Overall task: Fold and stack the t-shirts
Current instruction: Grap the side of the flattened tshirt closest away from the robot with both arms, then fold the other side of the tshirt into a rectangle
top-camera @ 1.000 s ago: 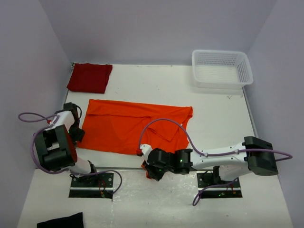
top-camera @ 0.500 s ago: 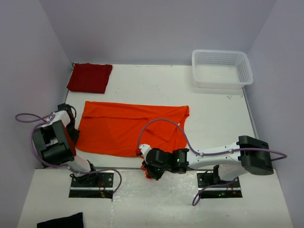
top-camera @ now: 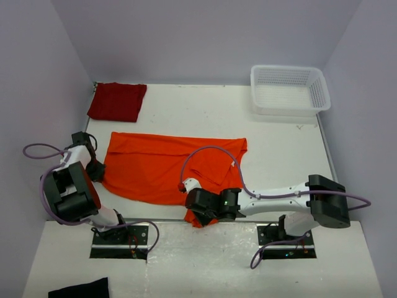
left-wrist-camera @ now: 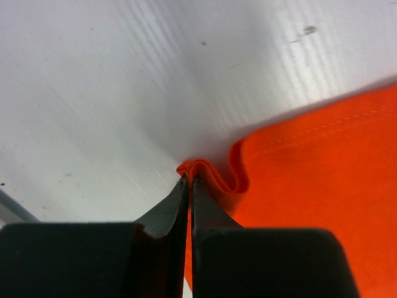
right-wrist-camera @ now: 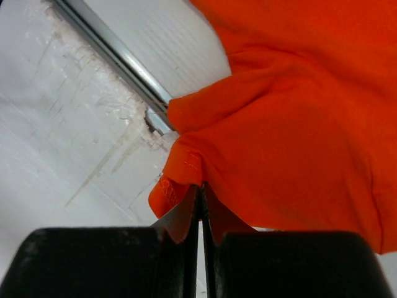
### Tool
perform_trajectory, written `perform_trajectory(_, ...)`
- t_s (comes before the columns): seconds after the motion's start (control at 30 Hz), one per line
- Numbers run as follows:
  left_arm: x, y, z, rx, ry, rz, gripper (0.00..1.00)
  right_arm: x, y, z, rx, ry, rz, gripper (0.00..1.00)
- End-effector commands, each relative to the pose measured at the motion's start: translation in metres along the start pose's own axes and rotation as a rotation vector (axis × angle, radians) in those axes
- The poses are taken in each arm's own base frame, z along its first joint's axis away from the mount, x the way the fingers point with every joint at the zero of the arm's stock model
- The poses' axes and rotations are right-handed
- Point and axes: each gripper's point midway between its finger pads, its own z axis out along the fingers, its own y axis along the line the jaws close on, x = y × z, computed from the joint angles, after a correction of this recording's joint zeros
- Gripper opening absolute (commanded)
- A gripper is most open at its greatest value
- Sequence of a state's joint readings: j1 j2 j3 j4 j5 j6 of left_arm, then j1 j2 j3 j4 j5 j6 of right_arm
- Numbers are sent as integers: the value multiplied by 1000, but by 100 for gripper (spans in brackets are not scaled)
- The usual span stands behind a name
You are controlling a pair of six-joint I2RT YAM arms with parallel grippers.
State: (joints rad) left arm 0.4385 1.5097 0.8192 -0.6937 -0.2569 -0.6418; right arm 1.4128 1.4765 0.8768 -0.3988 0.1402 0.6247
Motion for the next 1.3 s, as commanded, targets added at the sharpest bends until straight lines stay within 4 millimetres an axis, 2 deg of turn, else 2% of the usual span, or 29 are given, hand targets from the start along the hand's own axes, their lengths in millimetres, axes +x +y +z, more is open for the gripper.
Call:
perform_trajectory(0.0,-17,-20,-14,139,-71,15,0,-12,-23,-11,143,-14,89,0)
perform_trajectory(0.07,-19,-21,-17,157,-97,5,0,-8,-36,-13,197,14,119,0)
perform_trajectory(0.23,-34,-16,-41,166,-174,-2,0,-5,-67,-27,339,53,182,0)
perform_trajectory(0.37,-52,-15,-61,179,-244,-20,0,-20,-93,-46,402,22,254,0)
perform_trajectory(0.43,-52,-15,-63,176,-243,-24,0,-28,-103,-59,442,4,265,0)
perform_trajectory(0.6,-44,-25,-54,223,-211,-32,0,-47,-125,-84,496,-36,311,0)
perform_trajectory(0.73,-38,-27,-46,233,-191,-26,0,-54,-153,-102,551,-61,349,0)
perform_trajectory(0.93,-39,-30,-48,244,-193,-31,0,-62,-190,-121,602,-90,395,0)
perform_trajectory(1.1,-40,-31,-45,238,-186,-30,0,-70,-209,-124,613,-96,399,0)
perform_trajectory(1.27,-50,-32,-50,232,-212,-42,0,-78,-228,-126,624,-104,426,0)
